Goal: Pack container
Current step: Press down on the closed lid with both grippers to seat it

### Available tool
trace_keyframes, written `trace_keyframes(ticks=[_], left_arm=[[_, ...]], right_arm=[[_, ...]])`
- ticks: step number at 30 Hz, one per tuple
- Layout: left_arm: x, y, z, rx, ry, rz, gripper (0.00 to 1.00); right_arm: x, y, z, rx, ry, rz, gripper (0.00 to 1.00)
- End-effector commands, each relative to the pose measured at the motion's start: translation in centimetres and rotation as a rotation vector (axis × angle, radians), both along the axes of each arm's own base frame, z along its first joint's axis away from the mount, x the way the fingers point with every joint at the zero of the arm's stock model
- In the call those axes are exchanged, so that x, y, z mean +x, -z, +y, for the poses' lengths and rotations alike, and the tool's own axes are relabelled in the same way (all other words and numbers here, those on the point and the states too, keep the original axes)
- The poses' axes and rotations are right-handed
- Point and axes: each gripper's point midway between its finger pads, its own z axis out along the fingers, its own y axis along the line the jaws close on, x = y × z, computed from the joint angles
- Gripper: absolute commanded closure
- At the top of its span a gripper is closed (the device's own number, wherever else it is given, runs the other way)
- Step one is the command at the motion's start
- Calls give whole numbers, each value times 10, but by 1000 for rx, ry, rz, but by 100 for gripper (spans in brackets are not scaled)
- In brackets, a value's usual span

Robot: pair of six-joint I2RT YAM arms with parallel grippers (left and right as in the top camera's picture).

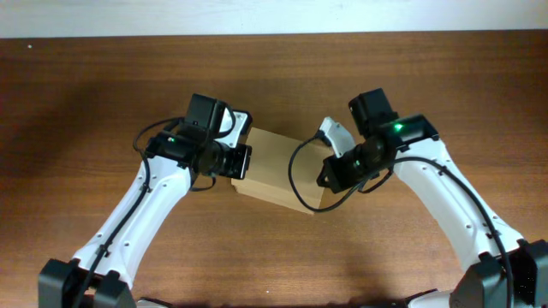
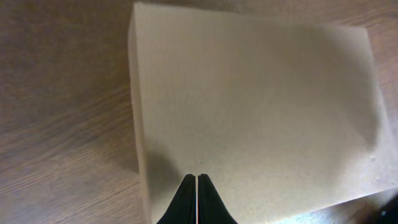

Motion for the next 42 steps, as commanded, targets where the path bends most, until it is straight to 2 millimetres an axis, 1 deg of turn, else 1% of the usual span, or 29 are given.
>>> trace_keyframes(ticks=[1, 4, 8, 13, 17, 20, 23, 24, 27, 30, 33, 36, 40, 42], left_arm=[[-10, 12, -1, -17, 19, 24, 98], [-16, 27, -1, -29, 1, 47, 98], [-21, 37, 0, -33, -6, 63, 98], [-21, 38, 0, -35, -5, 63, 98], [-21, 35, -2, -48, -1, 58, 98], [-16, 20, -8, -86, 4, 20, 98], [-7, -7, -3, -93, -13, -73, 99], [-5, -16, 2, -87, -28, -106, 98], [0, -39, 27, -44, -116, -193, 98], [1, -45, 49, 6, -183, -218, 98], [1, -37, 63, 19, -234, -186, 98], [0, -17, 74, 20, -294, -126, 98], [-2, 11, 75, 0, -337, -68, 98], [-3, 23, 71, -25, -341, -46, 98]], right_arm=[[-8, 9, 2, 12, -10, 19, 96], [-12, 23, 1, 10, -10, 26, 96], [-18, 37, -1, 5, -10, 42, 96], [-22, 47, -2, 3, 1, 52, 96], [-21, 47, -2, 5, 7, 49, 96], [-14, 40, 0, 11, 32, 42, 96], [-3, 26, 3, 23, 67, 14, 96], [1, 21, 3, 25, 74, -2, 96], [13, 7, 0, 6, 119, -51, 96], [26, 1, -15, -71, 218, -108, 96], [36, -1, -35, -164, 355, -139, 96], [40, 3, -50, -233, 472, -129, 96], [42, 8, -53, -250, 502, -120, 96], [42, 14, -55, -267, 522, -101, 96]])
